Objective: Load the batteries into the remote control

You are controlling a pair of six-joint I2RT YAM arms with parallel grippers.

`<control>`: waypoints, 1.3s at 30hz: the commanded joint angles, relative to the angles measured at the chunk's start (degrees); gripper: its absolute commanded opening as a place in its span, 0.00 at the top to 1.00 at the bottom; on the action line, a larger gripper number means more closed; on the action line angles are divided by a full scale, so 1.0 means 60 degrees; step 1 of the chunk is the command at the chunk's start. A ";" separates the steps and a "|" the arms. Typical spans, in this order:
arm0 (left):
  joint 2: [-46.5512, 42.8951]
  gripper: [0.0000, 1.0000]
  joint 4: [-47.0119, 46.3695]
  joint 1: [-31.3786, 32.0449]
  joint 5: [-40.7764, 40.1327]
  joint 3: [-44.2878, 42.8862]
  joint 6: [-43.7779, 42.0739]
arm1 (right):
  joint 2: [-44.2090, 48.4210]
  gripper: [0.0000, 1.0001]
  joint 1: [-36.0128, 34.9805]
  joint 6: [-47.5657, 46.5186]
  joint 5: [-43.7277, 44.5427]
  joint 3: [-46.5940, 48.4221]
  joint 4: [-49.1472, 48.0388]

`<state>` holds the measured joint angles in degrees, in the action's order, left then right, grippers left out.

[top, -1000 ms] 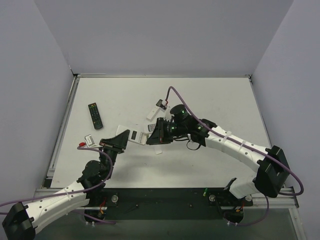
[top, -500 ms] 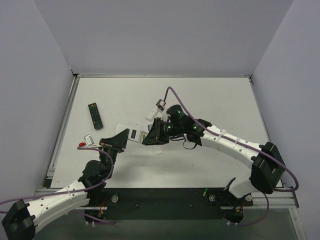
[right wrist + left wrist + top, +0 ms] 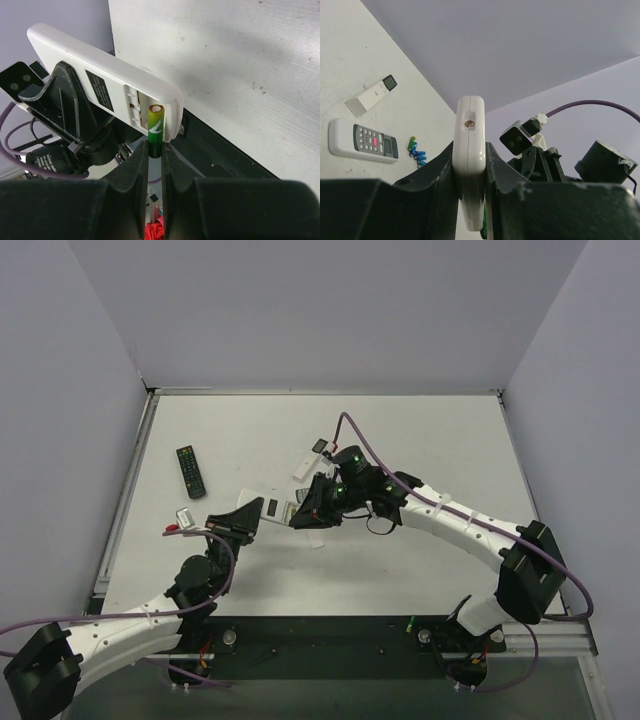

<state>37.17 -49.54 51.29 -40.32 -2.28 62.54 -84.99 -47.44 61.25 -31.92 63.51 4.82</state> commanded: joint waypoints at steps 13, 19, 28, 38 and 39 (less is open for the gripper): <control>0.1247 1.00 -0.2408 -0.0008 -0.0034 0.1245 0.0505 | -0.0557 0.98 0.0348 0.0089 0.0179 0.1193 0.1848; 0.0896 1.00 -0.1064 -0.0008 0.0156 0.0850 -0.0314 | -0.0294 1.00 0.0450 -0.0830 0.0178 0.1310 0.1848; 0.0646 1.00 0.0316 -0.0022 -0.0093 0.1245 0.0225 | -0.0321 1.00 0.0875 -0.4303 0.3161 0.0271 0.3794; 0.0178 1.00 0.1107 0.0007 0.0200 0.1201 0.0562 | -0.2546 1.00 0.0846 -0.5594 0.5290 -0.0199 0.3914; 0.0148 1.00 0.1181 0.0007 0.0186 0.1215 0.0664 | -0.2679 1.00 0.0846 -0.5624 0.5291 -0.0155 0.3899</control>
<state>39.09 -43.20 51.29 -40.01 -2.28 64.14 -99.11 -42.09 31.33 -6.55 62.22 25.61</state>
